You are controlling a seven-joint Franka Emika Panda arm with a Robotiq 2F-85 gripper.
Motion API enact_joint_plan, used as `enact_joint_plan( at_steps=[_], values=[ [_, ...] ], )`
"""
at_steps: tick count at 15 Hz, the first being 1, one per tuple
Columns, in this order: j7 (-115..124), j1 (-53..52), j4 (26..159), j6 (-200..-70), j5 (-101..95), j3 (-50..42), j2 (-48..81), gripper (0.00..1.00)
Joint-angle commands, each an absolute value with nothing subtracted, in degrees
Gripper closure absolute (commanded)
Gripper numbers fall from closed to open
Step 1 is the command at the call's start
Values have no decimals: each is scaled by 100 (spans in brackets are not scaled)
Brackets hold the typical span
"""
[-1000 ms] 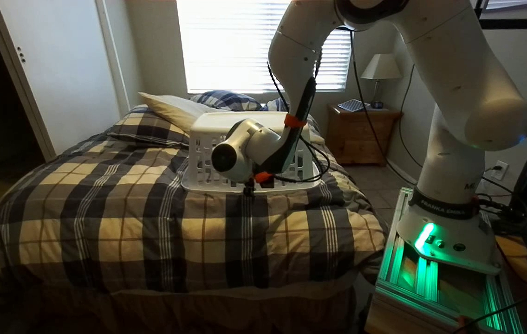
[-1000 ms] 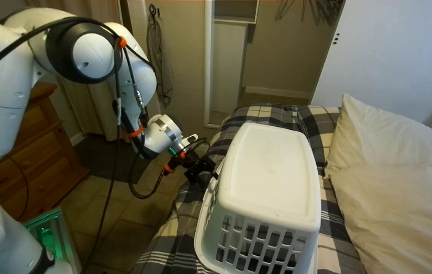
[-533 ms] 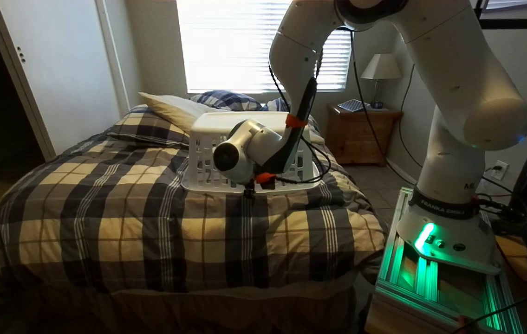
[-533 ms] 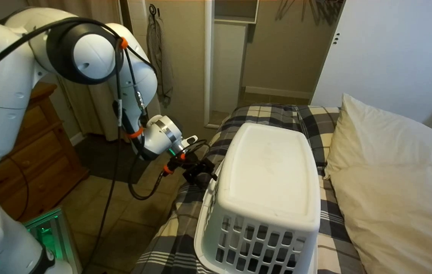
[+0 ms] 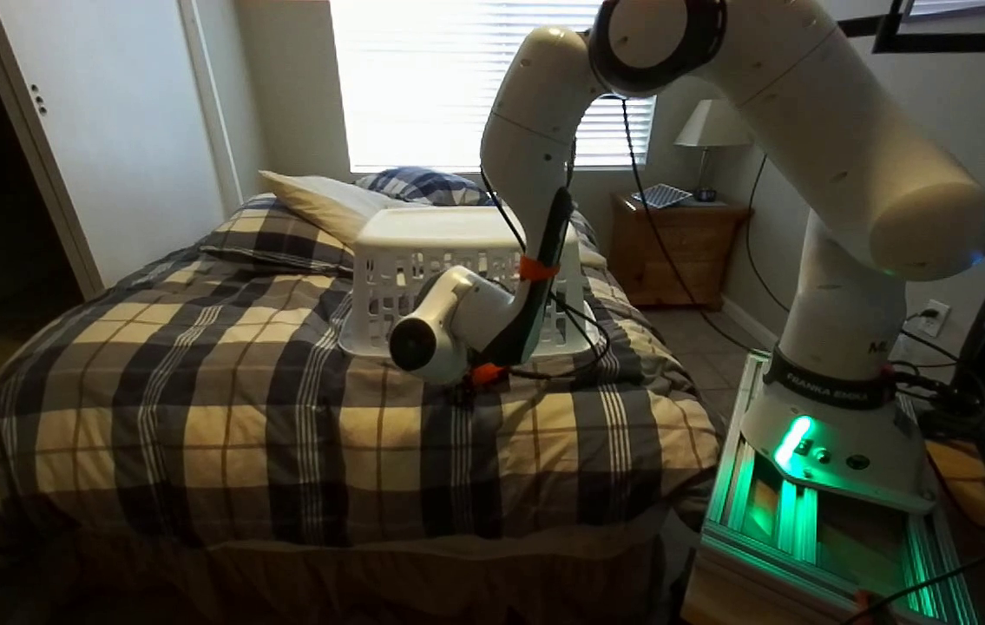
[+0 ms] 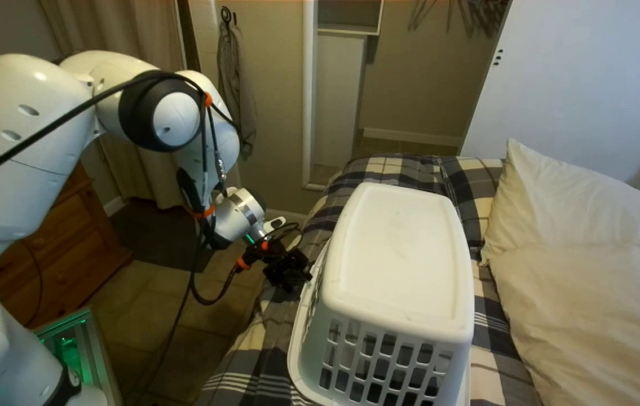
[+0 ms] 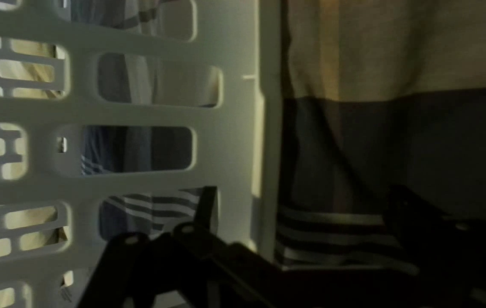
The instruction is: Flip the basket over
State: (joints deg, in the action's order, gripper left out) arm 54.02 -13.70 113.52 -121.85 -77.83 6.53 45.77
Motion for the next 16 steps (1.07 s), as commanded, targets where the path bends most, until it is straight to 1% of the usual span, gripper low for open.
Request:
enact_joint_plan(
  at_steps=[1,9,16],
  values=[
    [5561,-1557,10796,-11878,-7815,644,5125,0],
    [5793,-1861,10498,-10842,-8044,594,5159,0],
    [5816,-1836,10216,-10231,-8003,567,5388,0]
  ],
)
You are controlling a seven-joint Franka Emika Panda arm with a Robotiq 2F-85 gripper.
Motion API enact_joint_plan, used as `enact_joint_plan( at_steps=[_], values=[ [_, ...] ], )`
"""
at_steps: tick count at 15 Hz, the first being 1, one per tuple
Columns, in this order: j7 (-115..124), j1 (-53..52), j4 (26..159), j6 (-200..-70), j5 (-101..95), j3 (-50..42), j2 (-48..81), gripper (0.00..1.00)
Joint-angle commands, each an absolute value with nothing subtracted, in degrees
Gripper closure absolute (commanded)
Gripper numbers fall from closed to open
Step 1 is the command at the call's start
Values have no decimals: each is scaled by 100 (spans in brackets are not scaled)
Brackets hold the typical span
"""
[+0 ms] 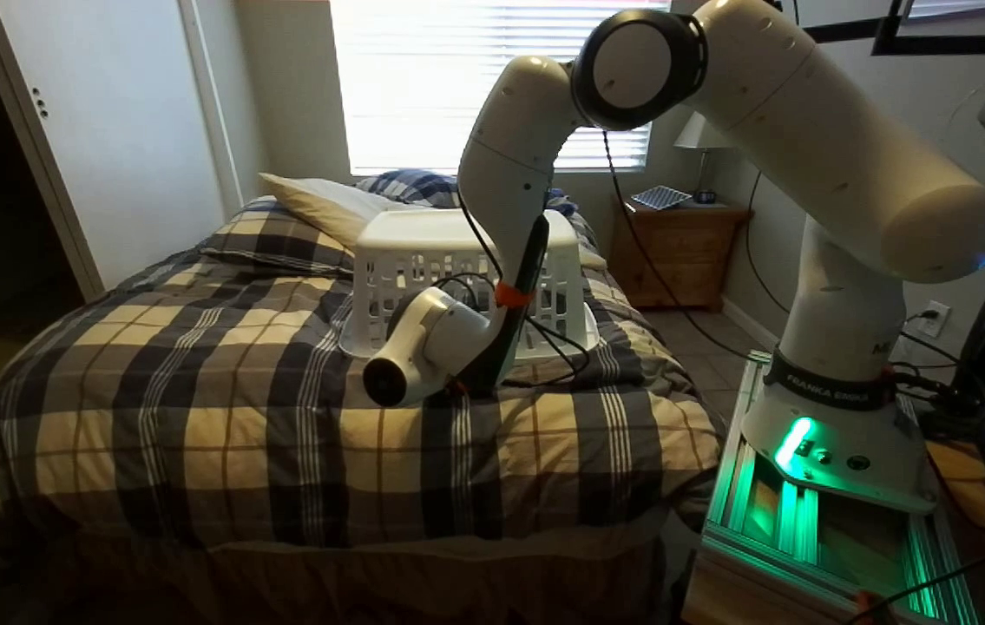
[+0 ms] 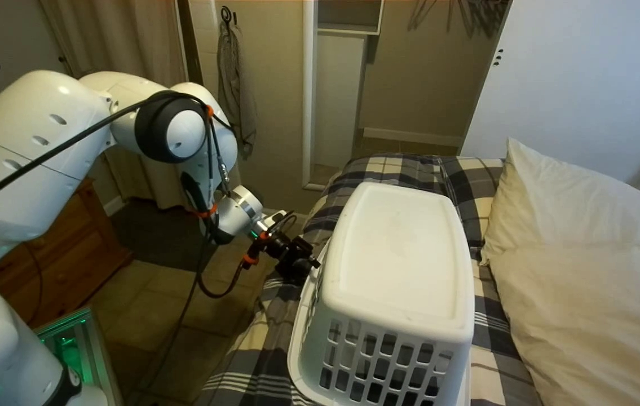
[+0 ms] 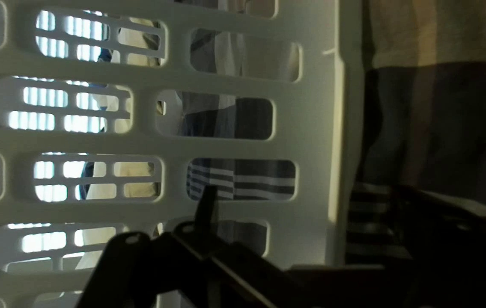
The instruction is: Flip the basket over
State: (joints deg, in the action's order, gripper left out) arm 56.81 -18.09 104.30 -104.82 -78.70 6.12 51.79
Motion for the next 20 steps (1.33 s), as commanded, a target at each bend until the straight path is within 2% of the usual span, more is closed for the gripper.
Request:
enact_joint_plan(
  at_steps=[1,14,15,16,20],
  values=[
    [5796,-1819,10158,-10195,-7994,567,5443,0],
    [6060,-1730,10037,-9692,-7967,497,5505,2],
    [6059,-1702,10035,-9696,-7967,492,5509,7],
    [6065,-1675,10040,-9706,-7961,488,5505,23],
    [6024,-1499,10196,-9943,-7897,562,5298,53]
  ],
)
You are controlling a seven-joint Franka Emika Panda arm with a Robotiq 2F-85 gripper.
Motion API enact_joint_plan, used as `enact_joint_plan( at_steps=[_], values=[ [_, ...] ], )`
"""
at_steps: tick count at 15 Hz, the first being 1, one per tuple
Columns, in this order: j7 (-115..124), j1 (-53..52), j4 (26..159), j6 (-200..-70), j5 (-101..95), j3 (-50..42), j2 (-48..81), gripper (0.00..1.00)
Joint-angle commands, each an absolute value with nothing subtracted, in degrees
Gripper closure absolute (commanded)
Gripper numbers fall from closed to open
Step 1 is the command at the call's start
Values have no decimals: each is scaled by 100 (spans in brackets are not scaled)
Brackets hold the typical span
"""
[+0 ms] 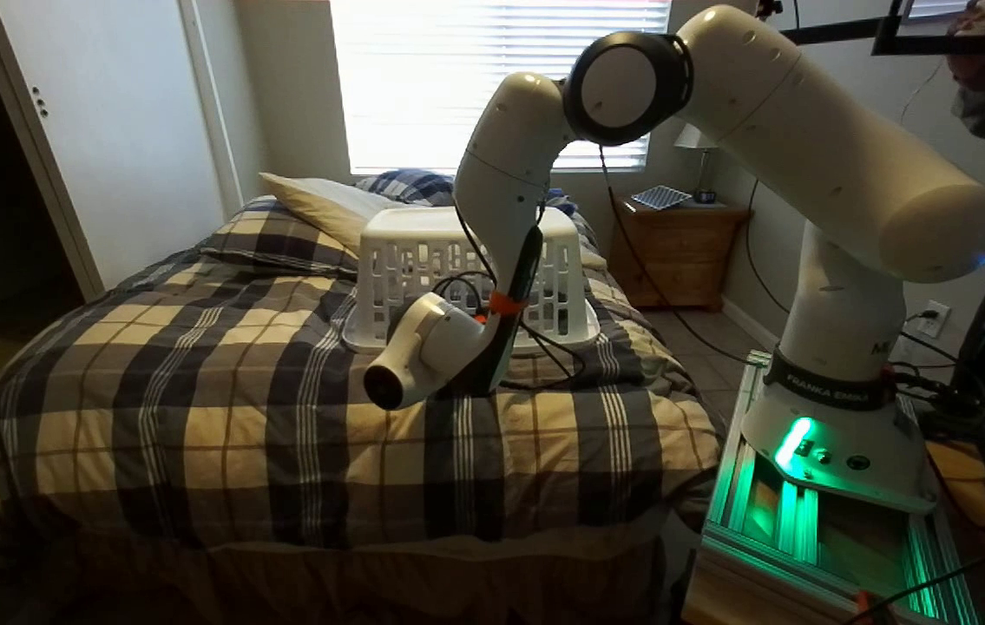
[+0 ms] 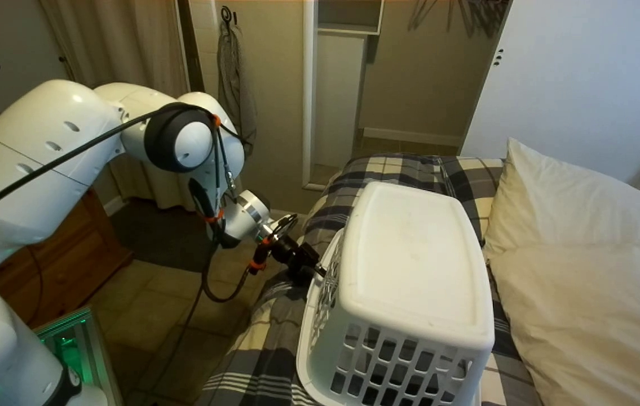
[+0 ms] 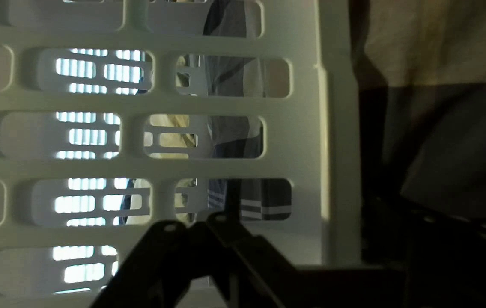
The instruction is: Flip the basket over
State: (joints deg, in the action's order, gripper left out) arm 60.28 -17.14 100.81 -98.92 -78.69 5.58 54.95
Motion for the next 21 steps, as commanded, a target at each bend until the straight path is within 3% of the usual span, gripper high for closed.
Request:
enact_joint_plan(
  at_steps=[1,5,16,17,18,19,21],
  values=[
    [6008,-1457,10222,-9988,-7860,574,5250,59],
    [5851,-1263,10462,-10388,-7741,688,4900,84],
    [4594,-820,11210,-11199,-6625,874,3219,86],
    [4468,-838,11265,-11180,-6488,846,3096,37],
    [4369,-834,11218,-11160,-6383,797,3065,36],
    [4376,-855,11200,-11128,-6323,745,3011,81],
    [4302,-867,11192,-11091,-6242,680,2898,75]
  ],
)
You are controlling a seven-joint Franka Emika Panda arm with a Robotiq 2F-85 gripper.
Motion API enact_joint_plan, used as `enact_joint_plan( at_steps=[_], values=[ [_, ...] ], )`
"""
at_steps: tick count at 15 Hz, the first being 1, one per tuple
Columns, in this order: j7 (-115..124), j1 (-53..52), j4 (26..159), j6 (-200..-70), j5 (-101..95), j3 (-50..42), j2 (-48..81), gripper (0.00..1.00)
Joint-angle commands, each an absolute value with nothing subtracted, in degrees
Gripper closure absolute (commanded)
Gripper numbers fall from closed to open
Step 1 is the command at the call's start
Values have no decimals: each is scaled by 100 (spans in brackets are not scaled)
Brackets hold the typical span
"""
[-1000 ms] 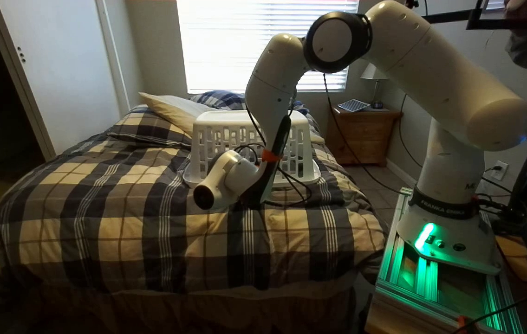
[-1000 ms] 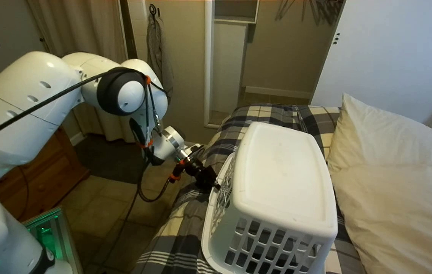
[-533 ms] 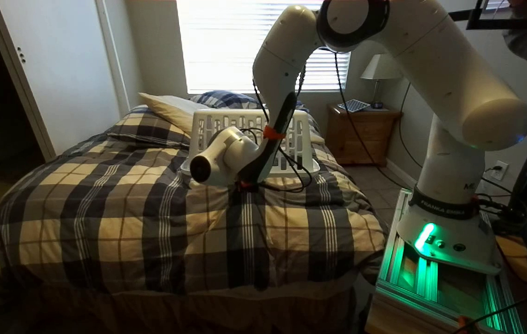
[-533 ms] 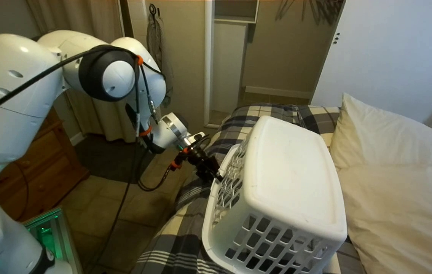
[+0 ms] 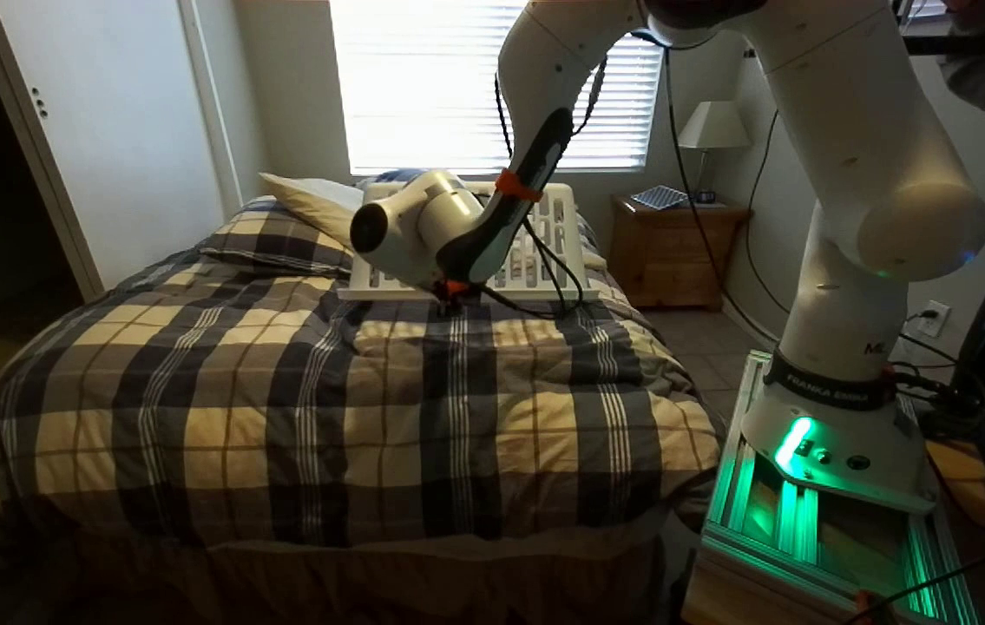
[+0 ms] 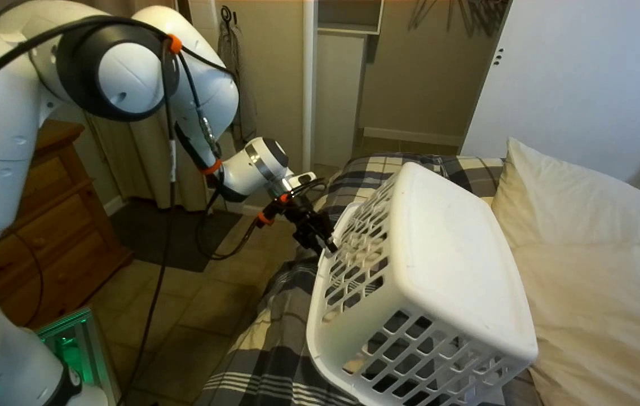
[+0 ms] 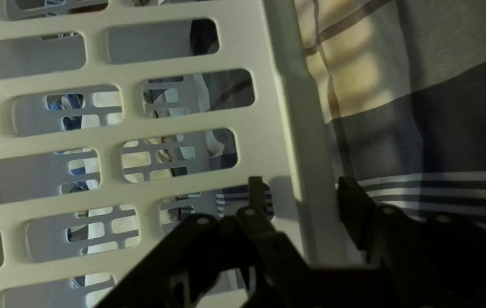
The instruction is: Flip the basket over
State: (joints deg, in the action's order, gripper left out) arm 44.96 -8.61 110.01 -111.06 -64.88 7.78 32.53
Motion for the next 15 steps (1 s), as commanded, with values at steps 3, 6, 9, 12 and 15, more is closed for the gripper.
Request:
enact_joint_plan(
  at_steps=[3,6,9,12,15],
  values=[
    [4115,-826,11255,-11203,-6064,654,2711,96],
    [3757,-733,11349,-11437,-5863,649,2526,91],
    [3164,-547,11536,-11925,-5322,717,2200,91],
    [2448,-546,11567,-11892,-4478,709,1946,93],
    [2049,-635,11478,-11526,-3814,629,1640,92]
  ],
)
